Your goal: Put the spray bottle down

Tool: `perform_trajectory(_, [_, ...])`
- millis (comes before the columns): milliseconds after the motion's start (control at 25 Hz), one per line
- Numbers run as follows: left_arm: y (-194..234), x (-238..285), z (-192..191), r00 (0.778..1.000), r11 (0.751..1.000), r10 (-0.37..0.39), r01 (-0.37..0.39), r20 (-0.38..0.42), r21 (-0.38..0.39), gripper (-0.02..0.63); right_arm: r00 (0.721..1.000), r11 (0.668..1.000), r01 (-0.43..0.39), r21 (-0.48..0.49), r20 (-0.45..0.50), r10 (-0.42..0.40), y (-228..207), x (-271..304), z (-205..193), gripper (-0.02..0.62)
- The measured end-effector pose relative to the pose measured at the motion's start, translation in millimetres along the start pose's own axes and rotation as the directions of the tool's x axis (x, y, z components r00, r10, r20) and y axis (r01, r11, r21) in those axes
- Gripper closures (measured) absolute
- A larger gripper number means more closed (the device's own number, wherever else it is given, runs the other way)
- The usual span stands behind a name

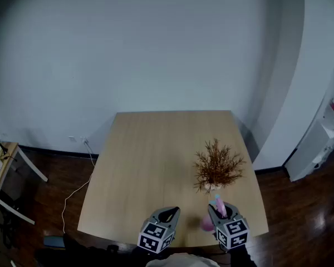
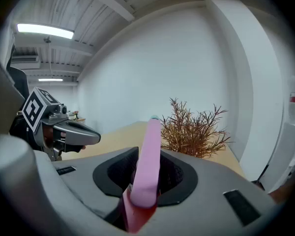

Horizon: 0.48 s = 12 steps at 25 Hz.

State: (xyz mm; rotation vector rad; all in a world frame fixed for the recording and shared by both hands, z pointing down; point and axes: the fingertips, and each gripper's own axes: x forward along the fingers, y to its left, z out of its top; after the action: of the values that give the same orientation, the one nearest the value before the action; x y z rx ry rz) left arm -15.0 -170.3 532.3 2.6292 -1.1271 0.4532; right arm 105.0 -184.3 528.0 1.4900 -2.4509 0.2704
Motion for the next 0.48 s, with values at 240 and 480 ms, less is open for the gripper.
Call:
perform_trajectory(240, [0, -2, 0, 1.0, 1.0, 0.0, 0.0, -0.003, 0.002, 0.6, 0.999, 0.999, 0.03, -0.012, -0.019, -0.03, -10, 2, -9, 0.518])
perform_trajectory(480, [-1, 0, -2, 1.0, 1.0, -0.005, 0.006, -0.012, 0.002, 0.6, 0.995, 0.994, 0.099, -0.039, -0.018, -0.099, -35, 7, -17, 0.518])
